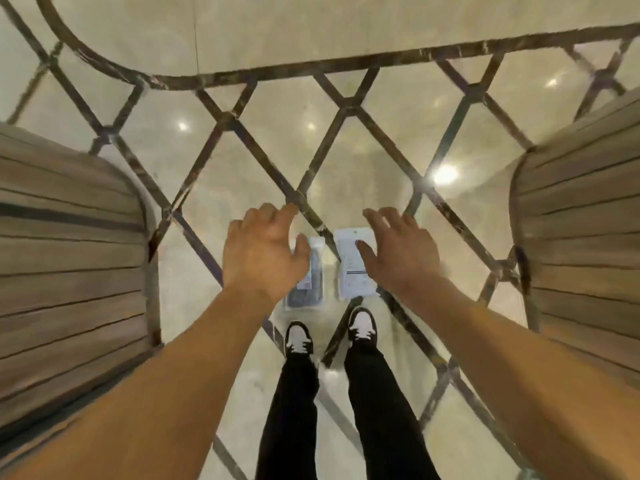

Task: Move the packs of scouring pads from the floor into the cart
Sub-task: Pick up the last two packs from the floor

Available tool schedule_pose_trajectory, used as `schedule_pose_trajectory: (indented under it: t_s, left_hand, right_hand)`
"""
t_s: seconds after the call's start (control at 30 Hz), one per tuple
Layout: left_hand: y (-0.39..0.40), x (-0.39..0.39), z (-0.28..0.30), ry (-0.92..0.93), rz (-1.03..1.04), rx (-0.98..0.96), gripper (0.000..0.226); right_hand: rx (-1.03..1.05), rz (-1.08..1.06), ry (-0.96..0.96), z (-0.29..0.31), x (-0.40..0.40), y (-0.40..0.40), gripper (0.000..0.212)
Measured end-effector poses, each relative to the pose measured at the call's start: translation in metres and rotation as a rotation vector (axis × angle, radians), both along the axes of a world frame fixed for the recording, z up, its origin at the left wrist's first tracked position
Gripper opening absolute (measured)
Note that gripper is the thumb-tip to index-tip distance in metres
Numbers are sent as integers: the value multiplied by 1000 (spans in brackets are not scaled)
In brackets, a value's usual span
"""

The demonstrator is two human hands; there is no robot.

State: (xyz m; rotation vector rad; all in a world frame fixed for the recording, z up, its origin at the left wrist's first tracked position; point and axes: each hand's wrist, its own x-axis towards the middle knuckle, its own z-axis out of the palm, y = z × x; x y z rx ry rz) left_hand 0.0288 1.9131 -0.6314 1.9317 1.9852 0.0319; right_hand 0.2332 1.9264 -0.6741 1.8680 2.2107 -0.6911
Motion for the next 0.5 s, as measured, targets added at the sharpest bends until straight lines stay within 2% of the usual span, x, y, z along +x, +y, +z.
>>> schedule_pose_trajectory:
  t_s: [0.1,0.27,0.33,0.5]
  left_hand:
    - [-14,2,-97,23,-32,-80,42]
    - [-53,2,-251,21,-62,-194,41]
    - [-64,3,-303,41,-26,-281,44]
    - [-86,3,-411,46,136,-305,47]
  right_hand:
    - [-52,-1,-85,-97,2,-20,53]
    - [-177,-50,-111,-247,5,-62,52]
    - [-233,-83,-142,-295,5,-75,55]
    - [-240,-102,-145,-391,0,-83,59]
